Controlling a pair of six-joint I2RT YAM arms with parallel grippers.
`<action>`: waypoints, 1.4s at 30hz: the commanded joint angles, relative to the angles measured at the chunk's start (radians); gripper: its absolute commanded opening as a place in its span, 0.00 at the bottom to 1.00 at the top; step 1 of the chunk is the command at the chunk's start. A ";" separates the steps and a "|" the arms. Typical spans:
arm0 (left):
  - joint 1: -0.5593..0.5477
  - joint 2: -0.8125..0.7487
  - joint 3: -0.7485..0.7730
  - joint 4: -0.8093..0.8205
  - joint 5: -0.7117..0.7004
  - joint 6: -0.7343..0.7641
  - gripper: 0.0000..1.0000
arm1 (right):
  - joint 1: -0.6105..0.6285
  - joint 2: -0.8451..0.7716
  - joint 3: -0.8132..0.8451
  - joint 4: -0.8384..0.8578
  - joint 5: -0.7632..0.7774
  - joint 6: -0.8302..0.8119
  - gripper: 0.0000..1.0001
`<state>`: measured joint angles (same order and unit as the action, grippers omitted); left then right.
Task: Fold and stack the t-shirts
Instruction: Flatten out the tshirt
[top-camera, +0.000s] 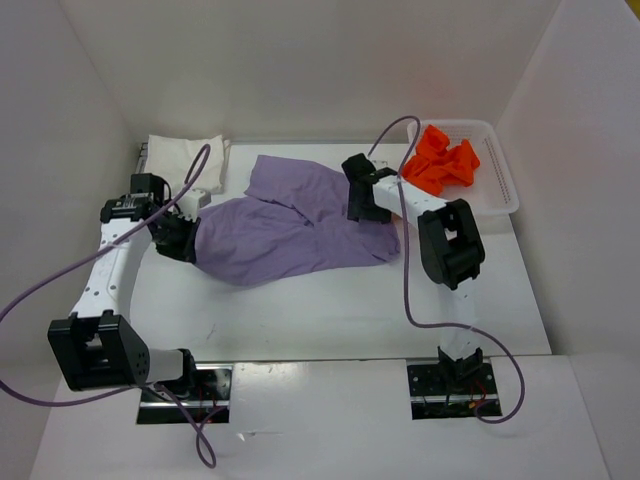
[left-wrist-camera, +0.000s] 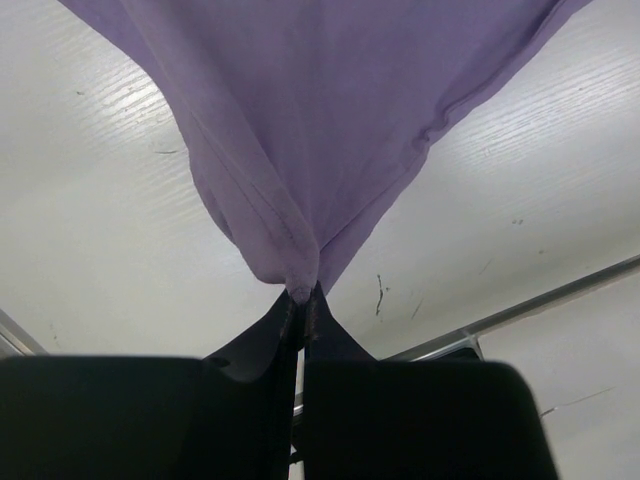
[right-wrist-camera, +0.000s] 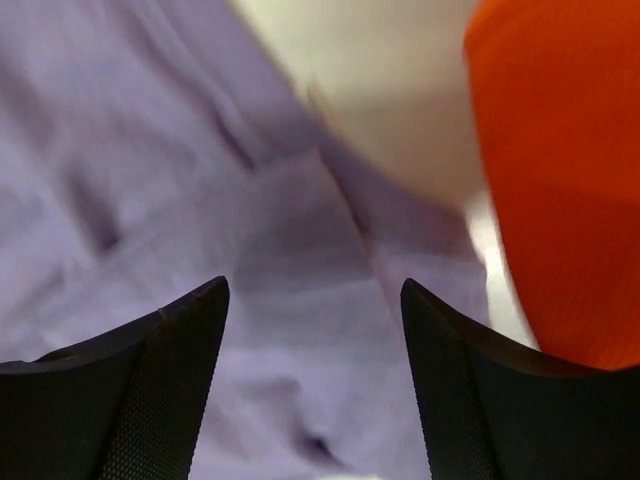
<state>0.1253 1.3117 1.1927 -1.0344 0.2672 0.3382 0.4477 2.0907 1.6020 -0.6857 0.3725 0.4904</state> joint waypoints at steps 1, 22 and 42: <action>-0.004 0.027 0.038 -0.001 -0.029 0.010 0.00 | -0.014 0.049 0.117 0.061 0.049 -0.032 0.75; -0.004 0.050 0.038 -0.010 -0.048 0.010 0.00 | -0.041 0.077 0.139 0.081 -0.007 -0.039 0.62; -0.004 0.050 0.018 -0.010 -0.048 0.010 0.00 | -0.041 -0.001 0.044 0.121 -0.018 -0.021 0.14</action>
<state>0.1253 1.3598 1.2007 -1.0336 0.2134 0.3382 0.4141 2.1052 1.6173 -0.5987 0.3439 0.4694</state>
